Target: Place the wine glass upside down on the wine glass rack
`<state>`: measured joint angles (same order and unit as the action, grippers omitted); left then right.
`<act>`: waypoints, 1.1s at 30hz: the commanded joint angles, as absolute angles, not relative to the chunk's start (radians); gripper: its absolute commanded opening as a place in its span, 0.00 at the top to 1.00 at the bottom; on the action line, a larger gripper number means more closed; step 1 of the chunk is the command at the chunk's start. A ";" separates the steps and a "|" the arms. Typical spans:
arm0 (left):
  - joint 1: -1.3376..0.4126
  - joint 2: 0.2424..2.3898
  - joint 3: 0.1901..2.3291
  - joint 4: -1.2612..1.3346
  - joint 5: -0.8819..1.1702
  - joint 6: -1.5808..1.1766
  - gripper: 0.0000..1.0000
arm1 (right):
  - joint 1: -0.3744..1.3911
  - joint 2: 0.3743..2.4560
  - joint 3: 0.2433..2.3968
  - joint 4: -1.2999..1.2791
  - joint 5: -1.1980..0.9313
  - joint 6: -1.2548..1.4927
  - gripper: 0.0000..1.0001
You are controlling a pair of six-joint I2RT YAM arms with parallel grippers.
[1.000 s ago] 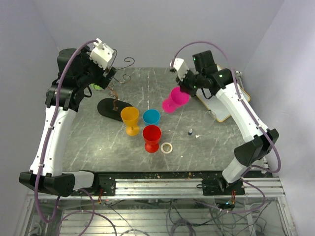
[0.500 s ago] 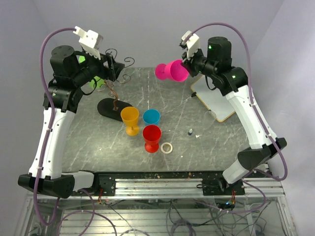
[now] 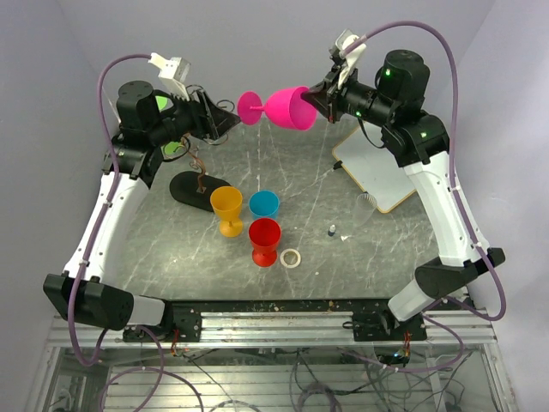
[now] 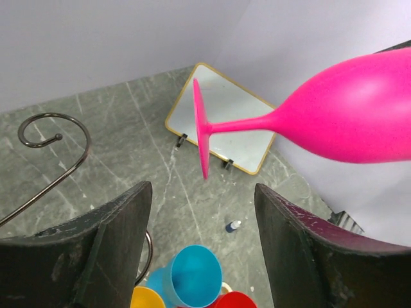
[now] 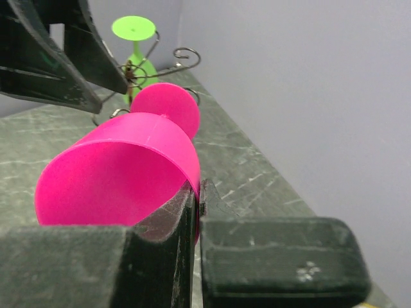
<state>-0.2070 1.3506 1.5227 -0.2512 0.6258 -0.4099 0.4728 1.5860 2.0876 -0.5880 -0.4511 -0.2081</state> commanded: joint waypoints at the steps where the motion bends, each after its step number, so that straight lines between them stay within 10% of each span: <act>1: -0.220 1.347 1.518 -0.167 0.669 -0.476 0.27 | 0.479 1.605 2.132 -0.556 -0.560 -0.143 1.00; 8: -0.230 1.378 1.527 -0.181 0.662 -0.479 0.37 | 0.480 1.618 2.145 -0.549 -0.609 -0.118 1.00; 19: -0.233 1.380 1.519 -0.162 0.669 -0.482 0.93 | 0.480 1.607 2.101 -0.541 -0.588 -0.134 1.00; 33: -0.231 1.334 1.481 -0.164 0.666 -0.452 0.72 | 0.479 1.590 2.077 -0.543 -0.515 -0.160 1.00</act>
